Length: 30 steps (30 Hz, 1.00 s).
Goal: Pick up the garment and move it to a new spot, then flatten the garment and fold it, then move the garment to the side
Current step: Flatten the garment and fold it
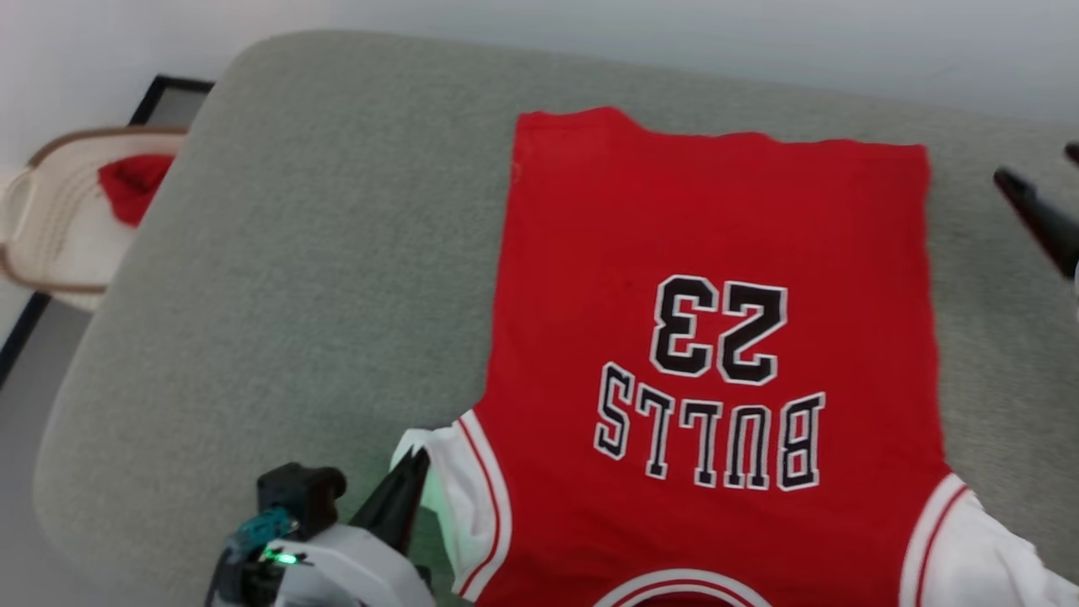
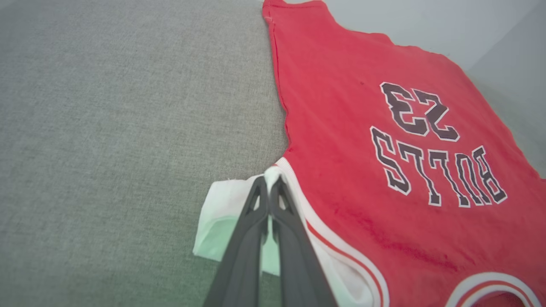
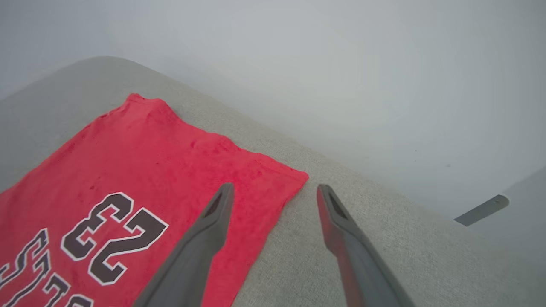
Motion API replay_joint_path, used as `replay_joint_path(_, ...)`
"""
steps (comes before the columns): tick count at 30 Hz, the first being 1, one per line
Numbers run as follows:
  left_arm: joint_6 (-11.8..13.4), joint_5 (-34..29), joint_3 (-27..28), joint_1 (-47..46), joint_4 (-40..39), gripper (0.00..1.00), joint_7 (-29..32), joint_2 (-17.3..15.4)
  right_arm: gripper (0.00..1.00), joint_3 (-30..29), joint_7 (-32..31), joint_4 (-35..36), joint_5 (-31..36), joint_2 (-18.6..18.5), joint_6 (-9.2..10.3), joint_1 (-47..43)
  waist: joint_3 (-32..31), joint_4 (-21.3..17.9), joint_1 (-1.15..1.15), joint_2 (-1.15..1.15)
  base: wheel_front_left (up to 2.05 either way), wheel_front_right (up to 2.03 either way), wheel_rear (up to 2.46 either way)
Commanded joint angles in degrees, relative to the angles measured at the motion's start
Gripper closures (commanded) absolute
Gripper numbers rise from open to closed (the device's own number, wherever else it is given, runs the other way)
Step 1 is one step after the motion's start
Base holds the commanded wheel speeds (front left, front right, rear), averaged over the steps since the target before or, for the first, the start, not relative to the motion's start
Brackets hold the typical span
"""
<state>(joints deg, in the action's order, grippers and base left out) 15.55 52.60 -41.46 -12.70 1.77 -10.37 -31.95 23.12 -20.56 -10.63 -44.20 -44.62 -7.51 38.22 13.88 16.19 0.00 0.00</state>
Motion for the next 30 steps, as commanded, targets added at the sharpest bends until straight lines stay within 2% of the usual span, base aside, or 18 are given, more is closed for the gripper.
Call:
replay_joint_path(1, -0.5, -0.6, -0.2, -1.1, 0.5, 1.00, -0.2, 0.7, 0.00, 1.0, -0.6, -1.9, 0.3, 0.4, 0.03, 2.5, 2.9, 3.6, 0.00, 0.00, 0.00, 0.00, 0.00)
replay_joint_path(11, -4.3, -1.4, -2.5, -5.3, 5.3, 1.00, -1.2, 5.6, 0.00, 7.5, -11.5, -24.3, -0.4, 3.8, 0.03, 18.5, 6.2, 8.3, 0.00, 0.00, 0.00, 0.00, 0.00)
replay_joint_path(20, -6.5, -0.9, -3.6, -7.0, 8.3, 1.00, -1.7, 8.1, 0.00, 9.1, -20.2, -40.5, 2.6, 7.1, 0.03, 26.8, 7.5, 11.0, 0.00, 0.00, 0.00, 0.00, 0.00)
replay_joint_path(30, -8.3, -0.5, -4.0, -7.9, 10.6, 1.00, -2.4, 10.3, 0.00, 7.4, -27.2, -58.0, 8.6, 11.4, 0.04, 31.7, 8.9, 13.0, 0.00, 0.00, 0.00, 0.00, 0.00)
